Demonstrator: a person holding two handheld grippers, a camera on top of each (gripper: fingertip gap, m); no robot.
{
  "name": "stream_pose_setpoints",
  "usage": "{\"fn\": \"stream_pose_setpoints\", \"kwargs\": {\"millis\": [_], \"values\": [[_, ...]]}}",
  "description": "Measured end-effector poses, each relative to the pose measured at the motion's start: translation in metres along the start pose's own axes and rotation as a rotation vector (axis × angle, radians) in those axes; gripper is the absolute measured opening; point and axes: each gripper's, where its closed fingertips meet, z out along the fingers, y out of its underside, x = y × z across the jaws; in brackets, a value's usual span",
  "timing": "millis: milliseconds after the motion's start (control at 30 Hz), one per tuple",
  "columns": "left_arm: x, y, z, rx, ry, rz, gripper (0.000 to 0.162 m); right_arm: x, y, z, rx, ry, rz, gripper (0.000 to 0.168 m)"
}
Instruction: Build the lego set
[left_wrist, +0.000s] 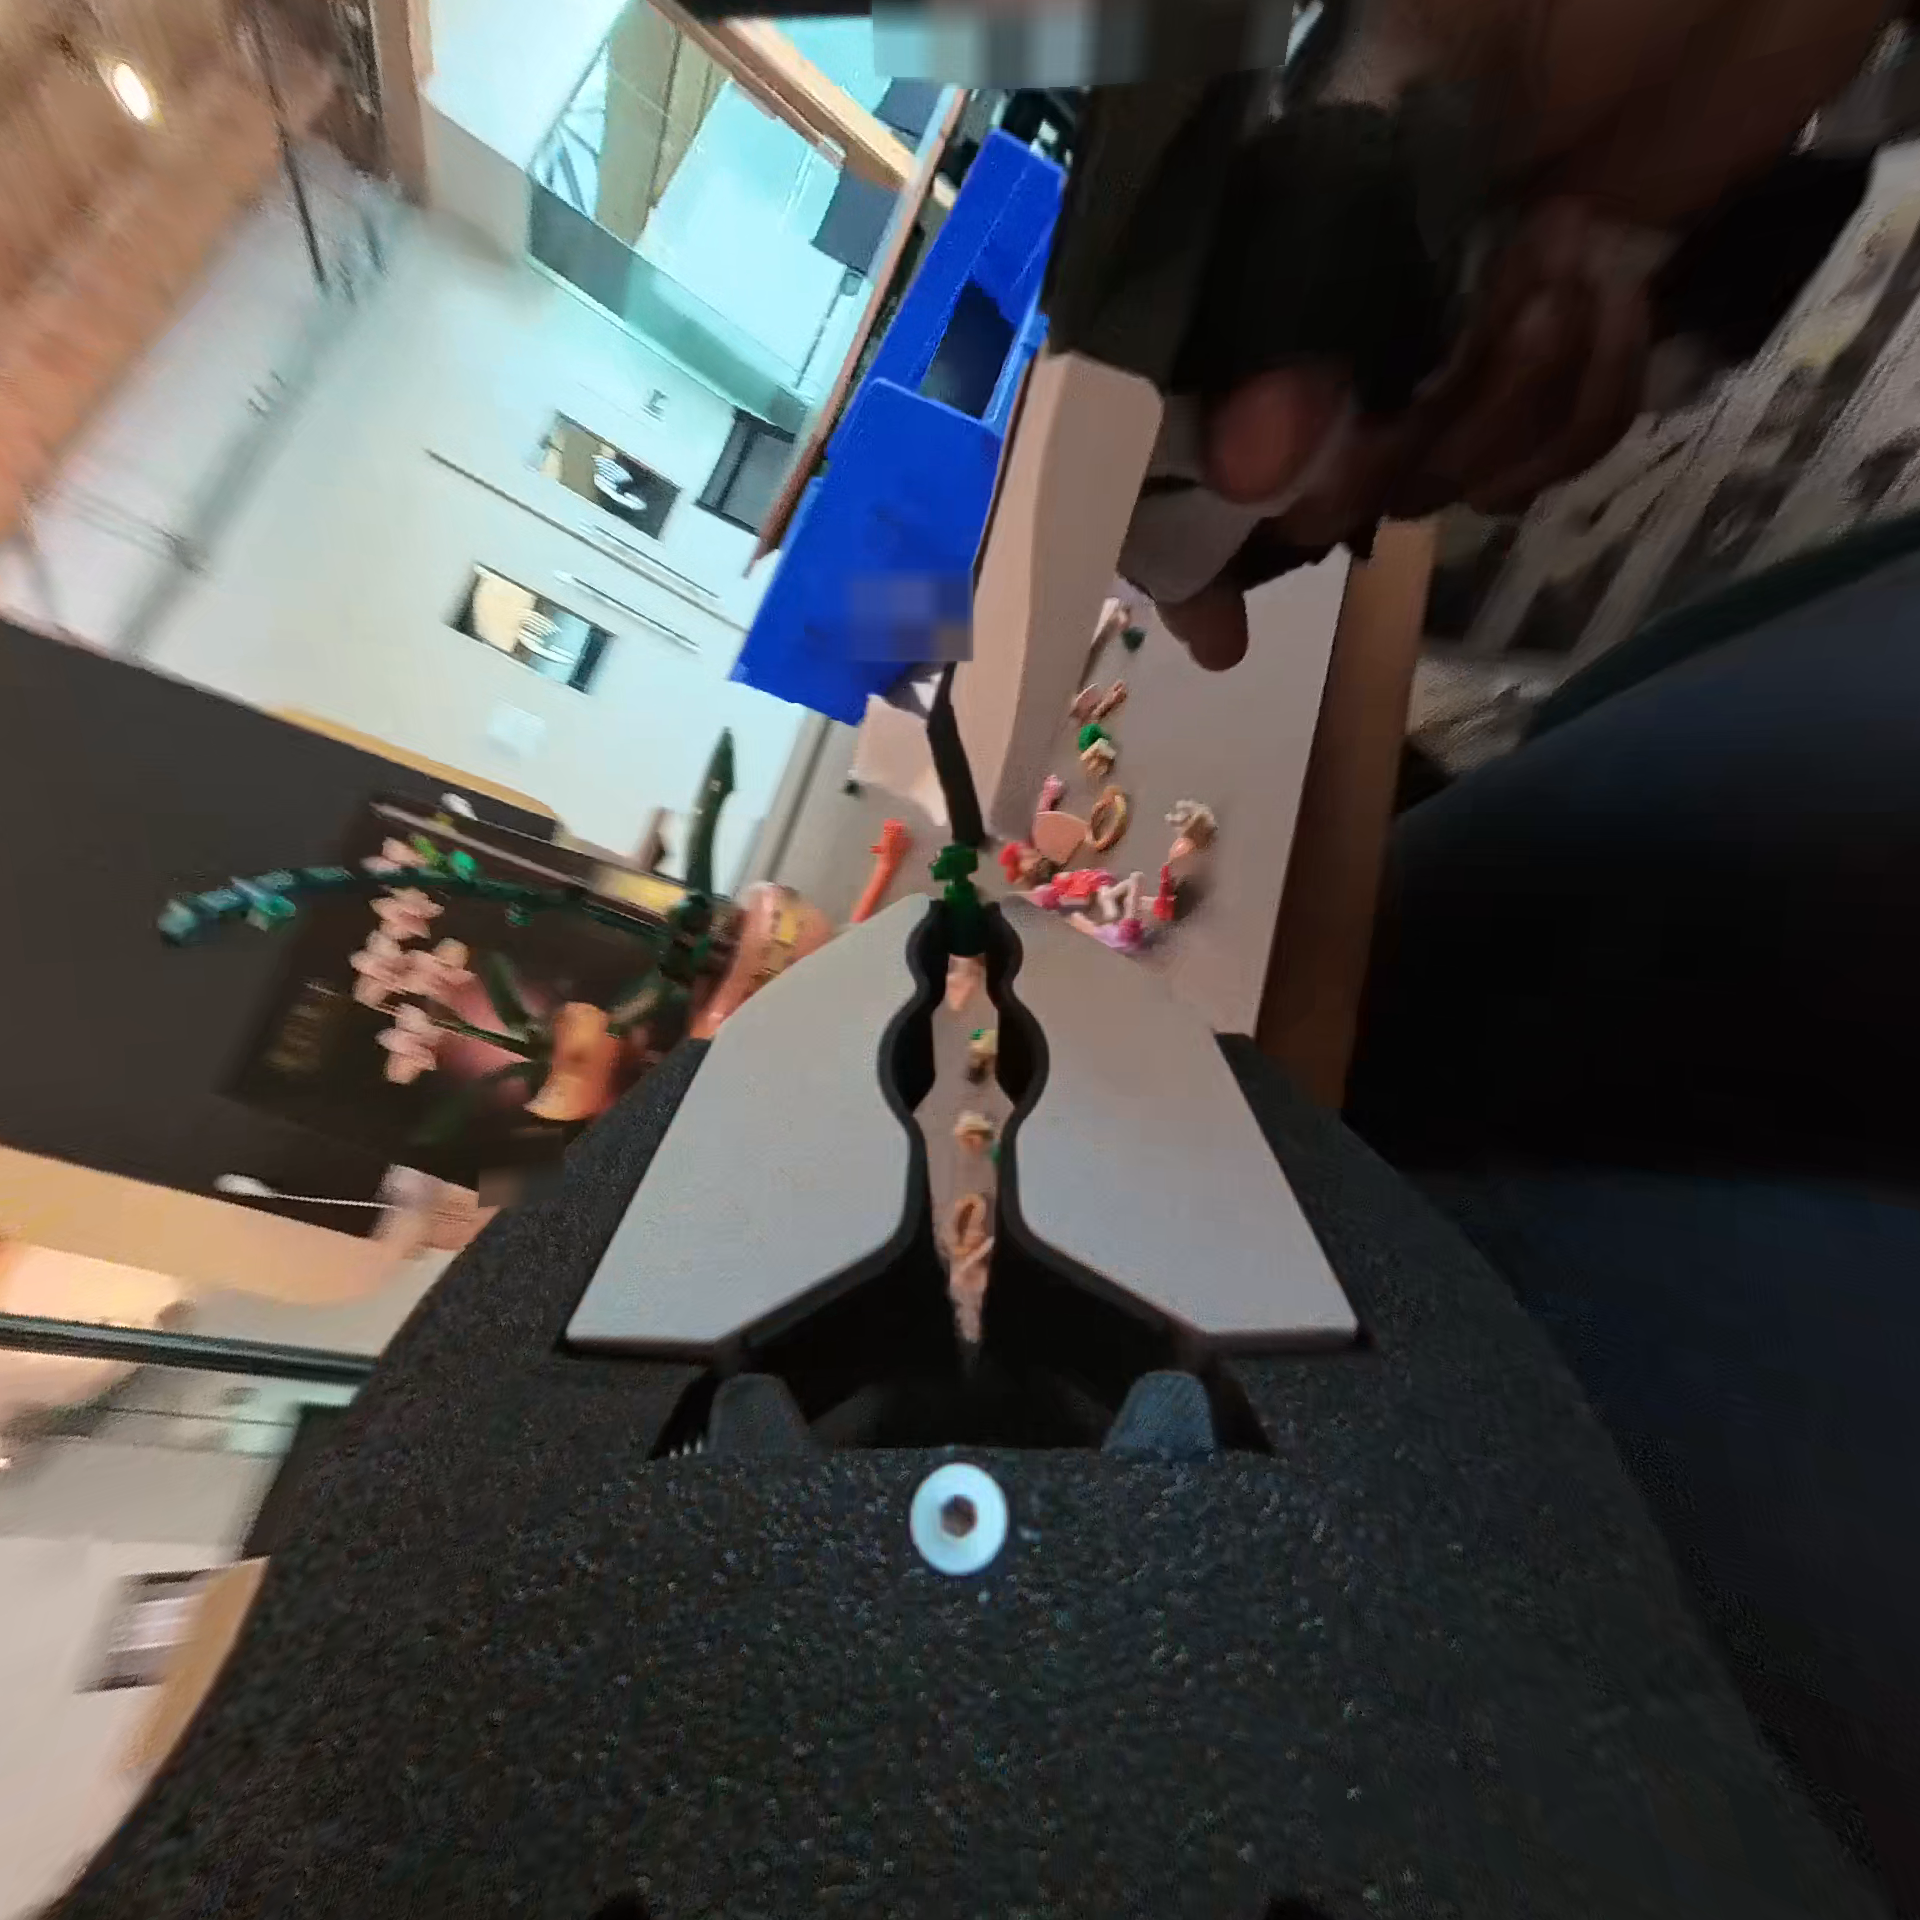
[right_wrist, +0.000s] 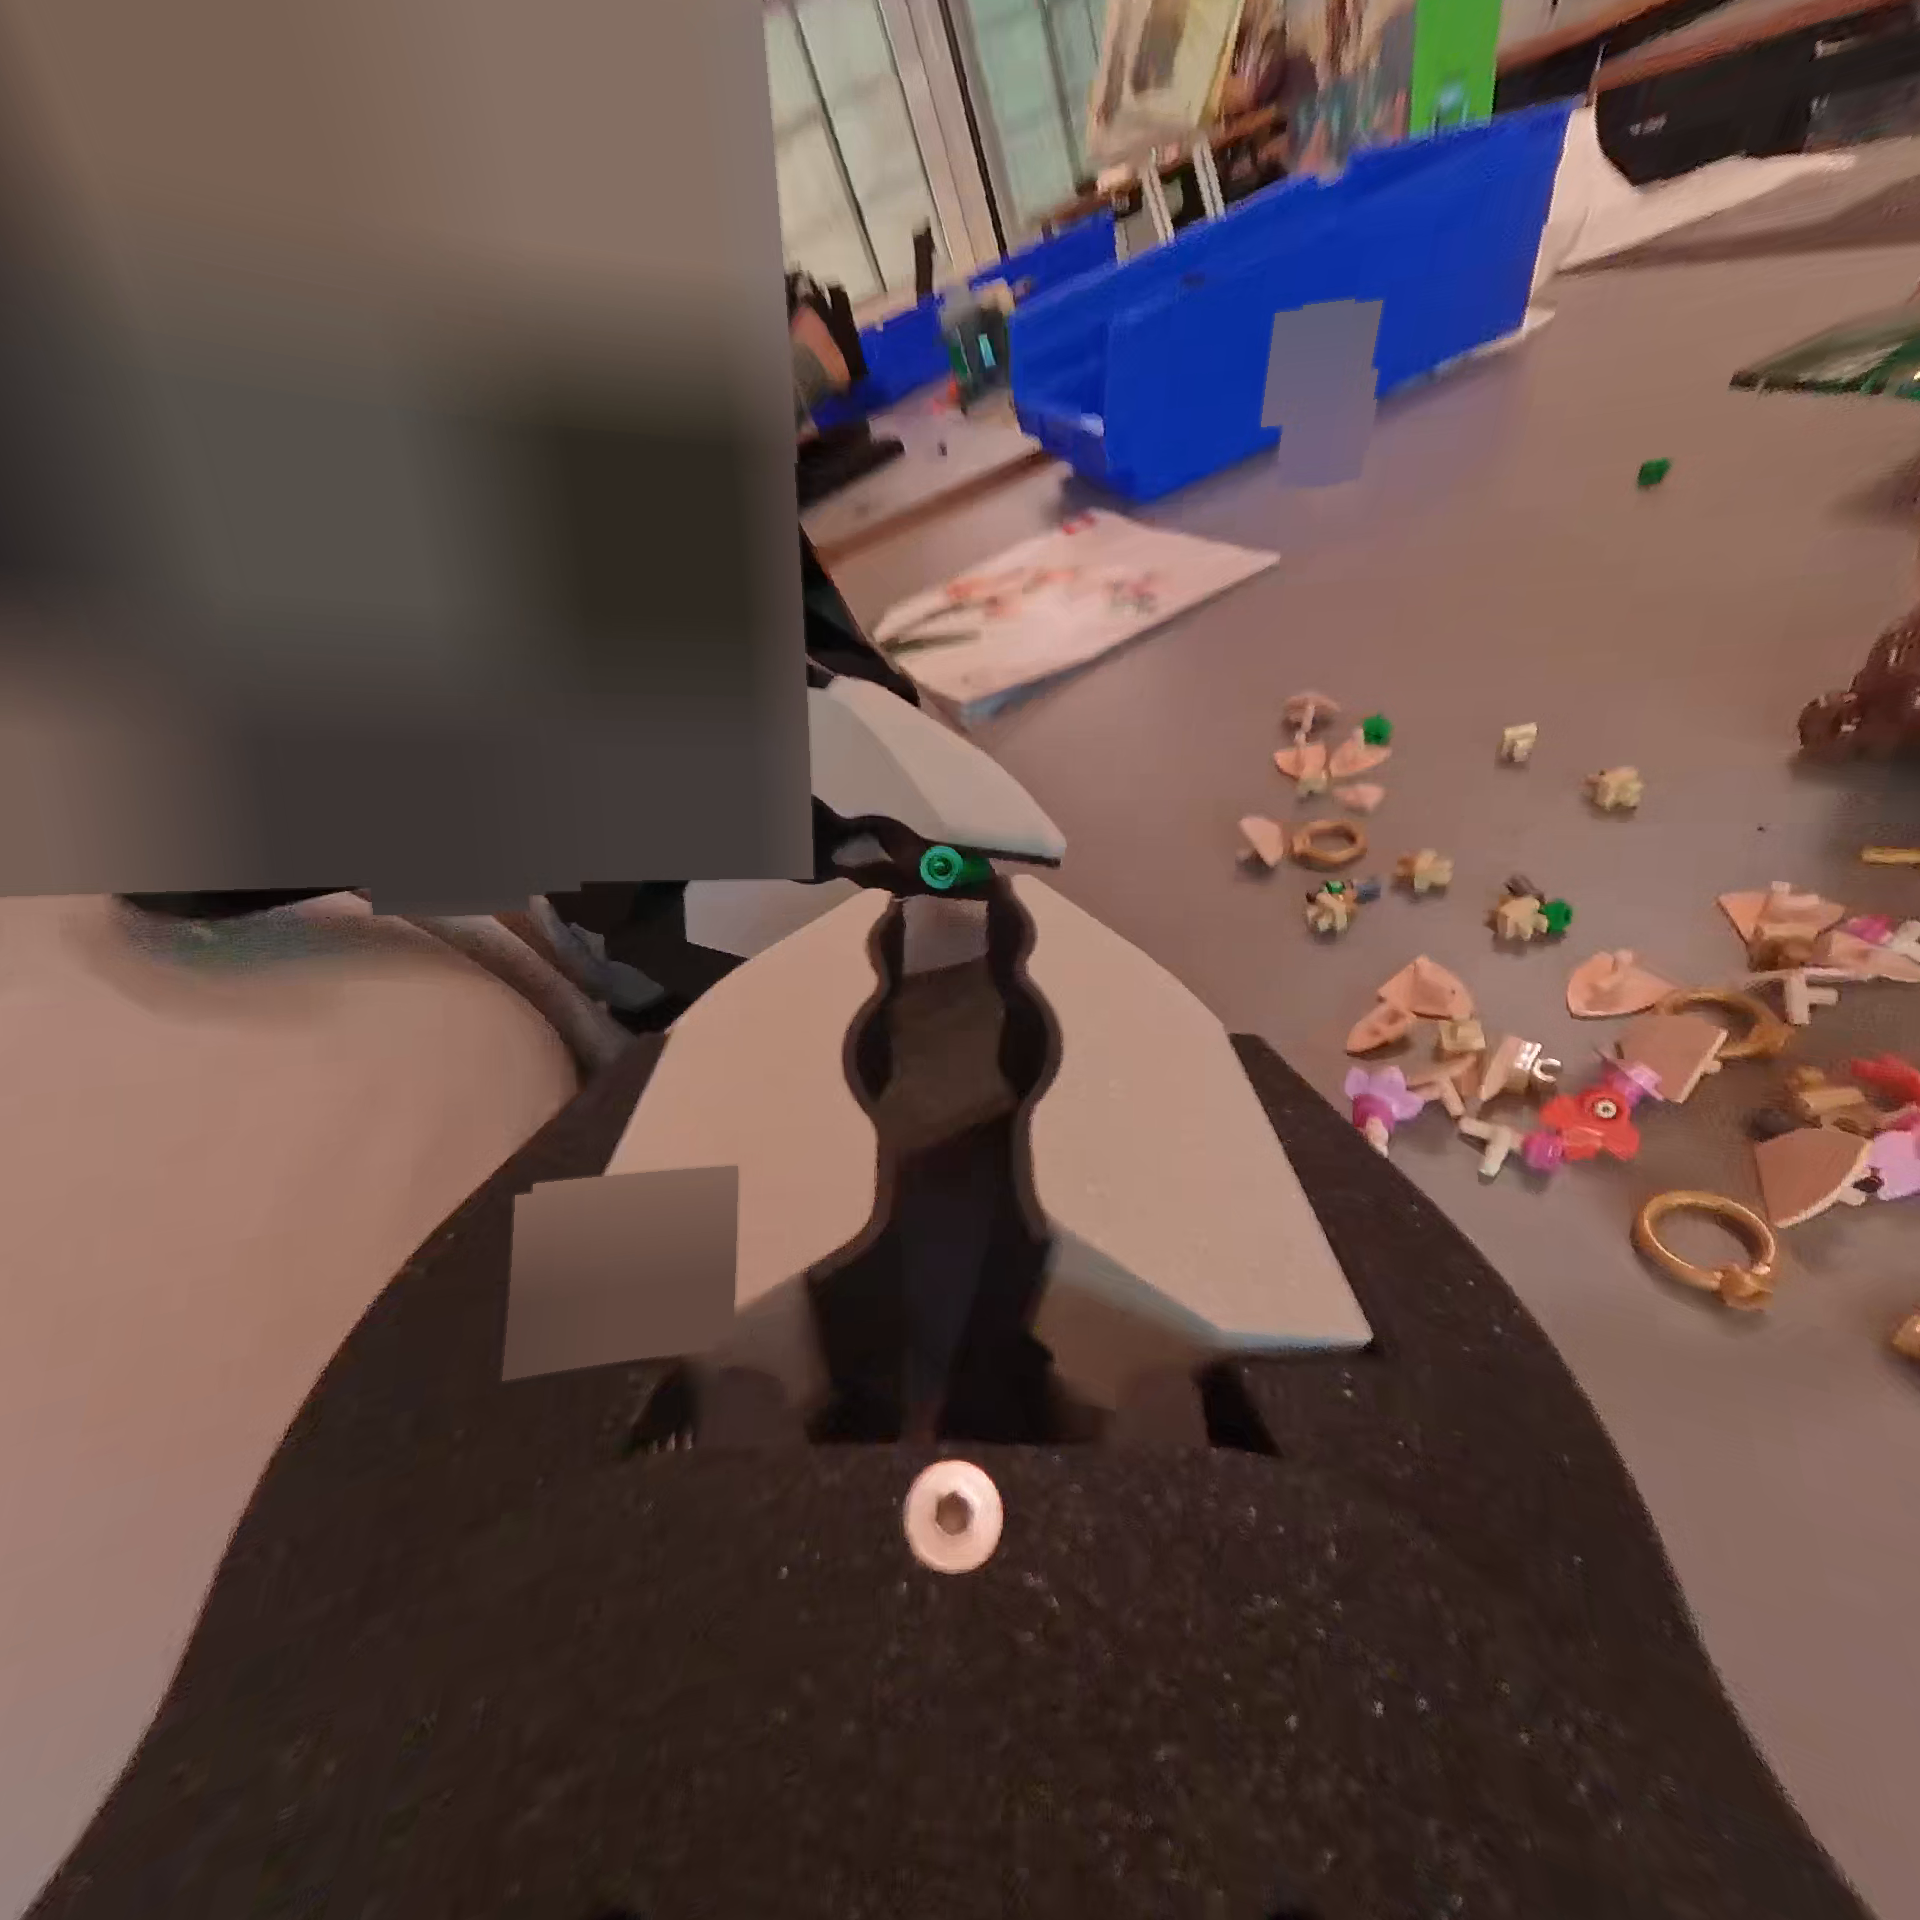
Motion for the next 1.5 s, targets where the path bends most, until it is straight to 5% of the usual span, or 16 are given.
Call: {"fn": "stream_pose_setpoints", "kwargs": {"millis": [400,500,633,767,867,1133,1300,1500], "values": [[-0.005,0.006,0.003,-0.039,-0.014,0.316,0.005,0.001,0.000,0.011,-0.024,-0.048,0.046,0.005],[-0.005,0.011,0.005,-0.080,0.018,0.304,0.005,0.007,0.001,0.013,-0.030,0.110,-0.246,0.000],[0.001,0.008,0.003,-0.072,0.125,0.074,0.005,0.007,-0.001,0.010,-0.084,0.280,-0.713,0.000],[-0.011,0.015,0.003,-0.124,0.014,0.178,0.005,0.005,-0.003,0.010,-0.018,0.147,-0.338,0.000],[-0.010,0.016,0.004,-0.145,-0.025,0.238,0.006,0.006,-0.009,0.010,0.031,0.100,-0.098,0.020],[-0.013,0.014,0.006,-0.168,-0.078,0.334,0.006,0.013,-0.005,0.015,0.035,0.190,-0.063,0.006],[-0.007,0.010,0.006,-0.142,0.009,0.232,0.005,0.012,-0.004,0.011,-0.007,0.287,-0.409,0.005],[0.002,-0.001,0.004,-0.034,0.229,-0.200,0.006,0.004,-0.011,0.005,0.014,0.280,-0.578,0.004]]}}
